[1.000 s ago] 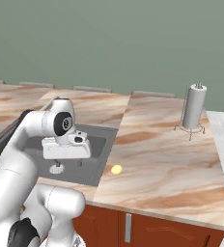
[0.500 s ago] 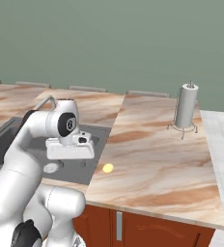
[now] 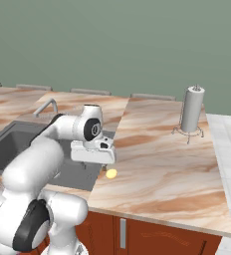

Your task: Gather the eggs and milk located in the vicinity of the sink area and place them right next to the bowl.

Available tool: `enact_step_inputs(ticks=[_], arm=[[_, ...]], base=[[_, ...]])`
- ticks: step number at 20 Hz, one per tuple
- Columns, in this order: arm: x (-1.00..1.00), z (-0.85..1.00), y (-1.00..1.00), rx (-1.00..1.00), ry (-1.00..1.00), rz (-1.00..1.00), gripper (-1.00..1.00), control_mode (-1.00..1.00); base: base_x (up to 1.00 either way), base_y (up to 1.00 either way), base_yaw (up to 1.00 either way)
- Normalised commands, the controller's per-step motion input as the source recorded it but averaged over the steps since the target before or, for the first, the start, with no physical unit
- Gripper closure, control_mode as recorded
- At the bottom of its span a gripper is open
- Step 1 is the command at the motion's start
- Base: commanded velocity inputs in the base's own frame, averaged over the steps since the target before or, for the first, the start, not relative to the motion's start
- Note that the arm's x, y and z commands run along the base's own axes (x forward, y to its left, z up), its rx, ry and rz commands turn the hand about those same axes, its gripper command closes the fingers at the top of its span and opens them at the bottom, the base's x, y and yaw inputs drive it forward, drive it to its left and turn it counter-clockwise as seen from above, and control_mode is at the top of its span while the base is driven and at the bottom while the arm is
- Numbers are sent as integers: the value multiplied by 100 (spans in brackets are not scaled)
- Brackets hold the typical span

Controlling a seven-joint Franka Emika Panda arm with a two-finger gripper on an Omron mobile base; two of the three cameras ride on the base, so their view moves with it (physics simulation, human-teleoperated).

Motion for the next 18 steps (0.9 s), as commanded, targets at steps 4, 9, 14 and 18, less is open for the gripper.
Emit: enact_step_inputs(ticks=[4, 9, 14, 18], arm=[[90, -7, -52, 18, 12, -5, -100, -100], [37, -22, -21, 2, -3, 0, -100, -100], [30, -40, -10, 0, -4, 0, -100, -100], [32, -41, 1, -1, -14, 0, -100, -100]], base=[[0, 0, 0], [0, 0, 0], [0, 0, 0], [0, 0, 0]])
